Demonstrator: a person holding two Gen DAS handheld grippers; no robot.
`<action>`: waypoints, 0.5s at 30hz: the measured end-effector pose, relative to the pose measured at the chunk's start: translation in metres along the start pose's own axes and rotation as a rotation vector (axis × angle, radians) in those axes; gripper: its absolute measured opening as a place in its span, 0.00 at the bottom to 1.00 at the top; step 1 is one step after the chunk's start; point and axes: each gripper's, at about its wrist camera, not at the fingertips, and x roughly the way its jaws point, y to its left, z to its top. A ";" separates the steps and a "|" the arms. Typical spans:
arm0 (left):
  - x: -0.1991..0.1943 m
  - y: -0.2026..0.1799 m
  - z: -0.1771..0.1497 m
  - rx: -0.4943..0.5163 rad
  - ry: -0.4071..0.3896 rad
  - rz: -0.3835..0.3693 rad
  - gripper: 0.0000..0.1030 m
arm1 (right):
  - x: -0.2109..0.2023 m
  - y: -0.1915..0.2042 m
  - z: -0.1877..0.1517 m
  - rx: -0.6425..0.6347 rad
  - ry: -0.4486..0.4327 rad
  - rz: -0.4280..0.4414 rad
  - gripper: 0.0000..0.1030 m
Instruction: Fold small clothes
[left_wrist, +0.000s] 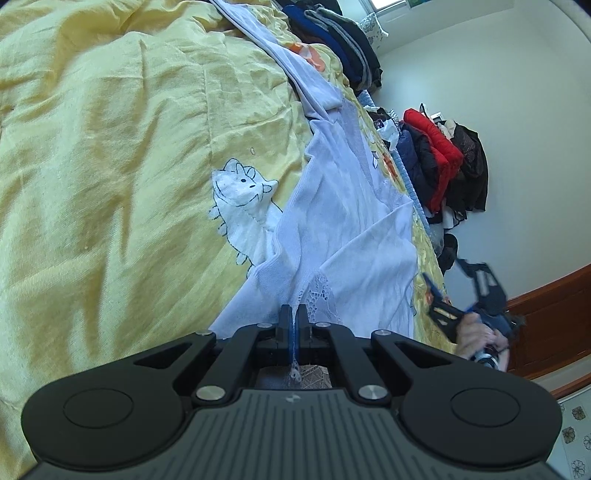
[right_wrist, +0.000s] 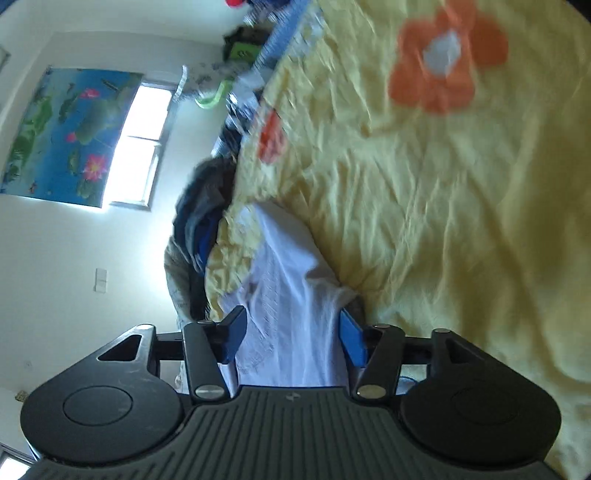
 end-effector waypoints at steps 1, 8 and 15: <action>0.000 0.000 -0.001 0.007 -0.003 -0.001 0.01 | -0.009 0.008 0.001 -0.031 -0.031 0.022 0.55; -0.001 -0.002 -0.005 0.029 -0.019 -0.002 0.02 | 0.051 0.082 0.024 -0.413 -0.027 -0.151 0.52; -0.002 0.001 -0.004 0.037 -0.022 -0.014 0.02 | 0.141 0.099 0.016 -0.877 0.056 -0.409 0.26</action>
